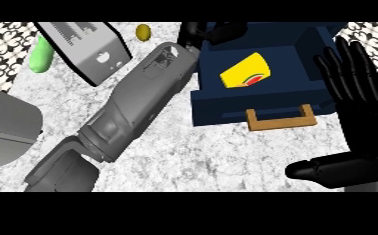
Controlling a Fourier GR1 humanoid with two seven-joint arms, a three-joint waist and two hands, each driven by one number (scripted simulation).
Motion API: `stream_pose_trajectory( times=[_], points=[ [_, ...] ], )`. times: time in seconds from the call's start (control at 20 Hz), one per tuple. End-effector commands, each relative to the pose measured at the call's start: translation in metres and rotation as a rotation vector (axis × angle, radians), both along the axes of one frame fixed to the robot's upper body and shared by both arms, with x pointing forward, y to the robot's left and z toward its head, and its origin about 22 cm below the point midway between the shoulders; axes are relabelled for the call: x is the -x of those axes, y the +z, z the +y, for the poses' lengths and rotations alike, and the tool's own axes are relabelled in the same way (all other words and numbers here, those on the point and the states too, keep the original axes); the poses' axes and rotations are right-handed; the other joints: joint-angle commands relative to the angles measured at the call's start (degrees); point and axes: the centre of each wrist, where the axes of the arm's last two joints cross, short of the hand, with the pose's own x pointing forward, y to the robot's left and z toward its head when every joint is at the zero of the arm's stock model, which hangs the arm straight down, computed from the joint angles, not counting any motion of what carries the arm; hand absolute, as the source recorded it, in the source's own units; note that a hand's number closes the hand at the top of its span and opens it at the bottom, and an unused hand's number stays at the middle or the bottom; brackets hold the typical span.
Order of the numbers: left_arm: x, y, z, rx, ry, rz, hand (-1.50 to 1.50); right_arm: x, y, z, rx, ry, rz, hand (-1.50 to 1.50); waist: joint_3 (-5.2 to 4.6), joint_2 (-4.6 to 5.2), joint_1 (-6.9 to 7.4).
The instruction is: Pick up the cup, place it into the drawer and close the drawer
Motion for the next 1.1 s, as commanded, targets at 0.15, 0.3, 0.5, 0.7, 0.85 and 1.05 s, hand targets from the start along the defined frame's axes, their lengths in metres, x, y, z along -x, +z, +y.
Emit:
stream_pose_trajectory(
  times=[0.15, 0.3, 0.5, 0.7, 0.85, 1.05],
  points=[
    [0.0, -0.011, -0.001, -0.136, 0.028, 0.004, 1.5, -0.001, -0.006, 0.01, -0.014, 0.031, -0.016, -1.5, 0.05, 0.62, -1.89],
    [0.004, -0.011, -0.007, -0.181, 0.06, 0.004, -1.5, -0.001, -0.002, 0.007, -0.029, 0.031, -0.018, -1.5, 0.04, 0.31, -1.64],
    [0.006, -0.009, -0.01, -0.108, 0.046, 0.01, -1.5, -0.008, 0.012, 0.012, -0.017, 0.072, -0.014, -1.5, -0.01, 0.6, -2.21],
    [0.008, -0.003, -0.013, 0.004, -0.027, -0.005, -1.5, -0.006, -0.001, -0.002, -0.054, 0.066, -0.008, -1.5, -0.01, 0.14, -0.17],
    [0.01, 0.003, -0.016, 0.089, -0.056, -0.039, -1.5, -0.007, -0.009, 0.002, -0.071, 0.082, 0.012, -1.5, -0.01, 0.09, 0.26],
    [0.008, 0.012, -0.014, 0.186, -0.094, -0.082, -1.5, 0.005, 0.0, 0.002, -0.084, 0.089, 0.01, -1.5, -0.08, -0.6, 2.57]
  ],
)
